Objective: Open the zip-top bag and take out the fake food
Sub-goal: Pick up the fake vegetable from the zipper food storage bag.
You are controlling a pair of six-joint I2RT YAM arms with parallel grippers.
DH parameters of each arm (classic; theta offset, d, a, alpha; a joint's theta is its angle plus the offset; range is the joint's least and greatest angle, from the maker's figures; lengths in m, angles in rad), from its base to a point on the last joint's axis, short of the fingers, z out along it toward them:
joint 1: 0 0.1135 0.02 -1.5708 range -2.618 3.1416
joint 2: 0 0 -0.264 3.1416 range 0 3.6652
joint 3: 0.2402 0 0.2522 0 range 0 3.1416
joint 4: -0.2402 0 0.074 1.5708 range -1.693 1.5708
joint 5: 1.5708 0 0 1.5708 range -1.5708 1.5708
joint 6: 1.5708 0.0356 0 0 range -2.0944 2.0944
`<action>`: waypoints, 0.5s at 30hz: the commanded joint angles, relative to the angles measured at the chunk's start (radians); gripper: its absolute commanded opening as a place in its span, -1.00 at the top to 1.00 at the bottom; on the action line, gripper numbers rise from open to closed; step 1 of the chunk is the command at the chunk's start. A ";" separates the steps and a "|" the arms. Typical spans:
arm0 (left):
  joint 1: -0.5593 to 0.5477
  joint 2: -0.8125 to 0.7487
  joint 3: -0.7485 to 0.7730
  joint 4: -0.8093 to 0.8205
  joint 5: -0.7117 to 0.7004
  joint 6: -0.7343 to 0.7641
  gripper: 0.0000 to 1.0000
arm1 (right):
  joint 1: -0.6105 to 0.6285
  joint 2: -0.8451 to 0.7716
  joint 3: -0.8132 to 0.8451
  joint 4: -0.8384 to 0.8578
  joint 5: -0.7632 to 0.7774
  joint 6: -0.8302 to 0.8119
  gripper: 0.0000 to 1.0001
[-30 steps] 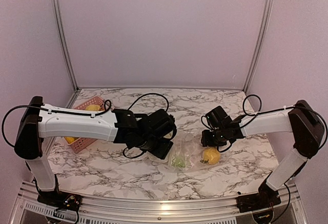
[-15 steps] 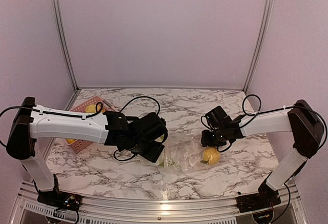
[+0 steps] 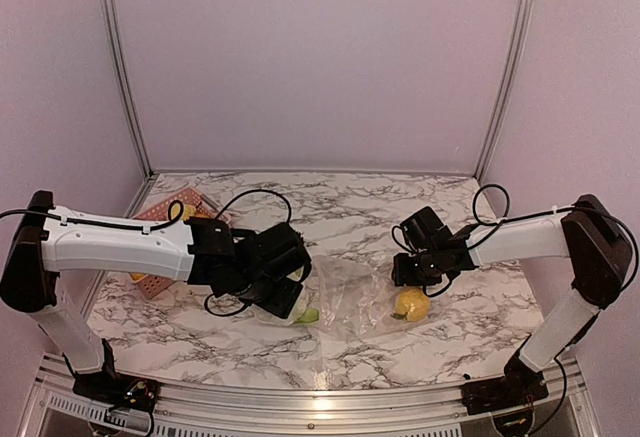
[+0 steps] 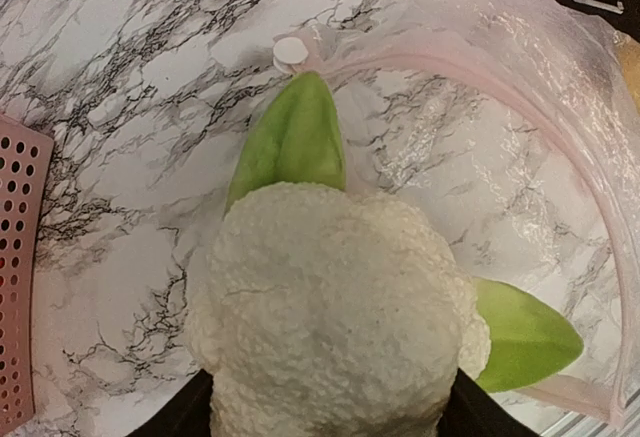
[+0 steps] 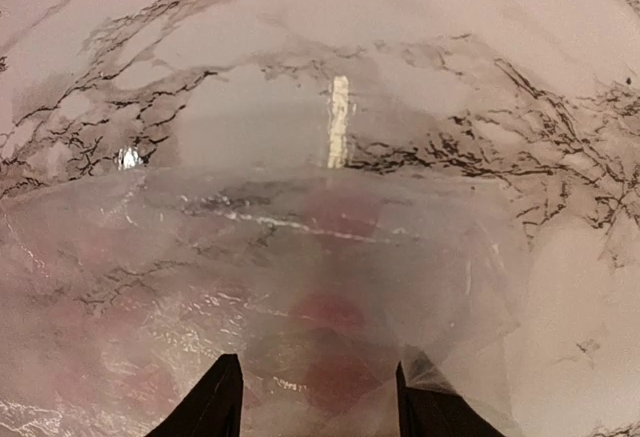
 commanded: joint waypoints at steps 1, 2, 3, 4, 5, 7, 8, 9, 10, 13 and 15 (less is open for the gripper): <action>0.012 -0.069 -0.015 -0.039 -0.054 -0.045 -0.38 | 0.008 0.007 0.022 0.008 -0.004 0.002 -0.02; 0.014 -0.075 -0.016 -0.045 -0.067 -0.057 -0.38 | 0.008 0.005 0.023 0.008 -0.005 0.003 -0.02; 0.018 -0.081 -0.017 -0.052 -0.081 -0.074 -0.39 | 0.008 0.004 0.025 0.007 -0.006 0.001 -0.02; 0.021 -0.088 -0.018 -0.058 -0.096 -0.083 -0.39 | 0.008 0.002 0.025 0.007 -0.006 0.001 -0.02; 0.025 -0.094 -0.019 -0.063 -0.105 -0.091 -0.40 | 0.008 0.000 0.027 0.006 -0.006 0.001 -0.02; 0.035 -0.103 -0.018 -0.070 -0.128 -0.111 -0.41 | 0.009 -0.008 0.032 -0.003 -0.005 -0.003 -0.02; 0.045 -0.108 -0.017 -0.077 -0.141 -0.119 -0.41 | 0.008 -0.013 0.036 -0.005 -0.005 -0.004 -0.02; 0.049 -0.112 -0.015 -0.081 -0.152 -0.128 -0.41 | 0.008 -0.018 0.038 -0.010 -0.005 -0.006 -0.02; 0.061 -0.117 -0.014 -0.086 -0.162 -0.138 -0.41 | 0.008 -0.024 0.042 -0.014 -0.005 -0.007 -0.02; 0.092 -0.139 -0.015 -0.091 -0.185 -0.167 -0.41 | 0.009 -0.044 0.056 -0.030 -0.004 -0.013 -0.02; 0.116 -0.154 -0.016 -0.091 -0.195 -0.184 -0.41 | 0.009 -0.059 0.066 -0.038 -0.003 -0.017 -0.02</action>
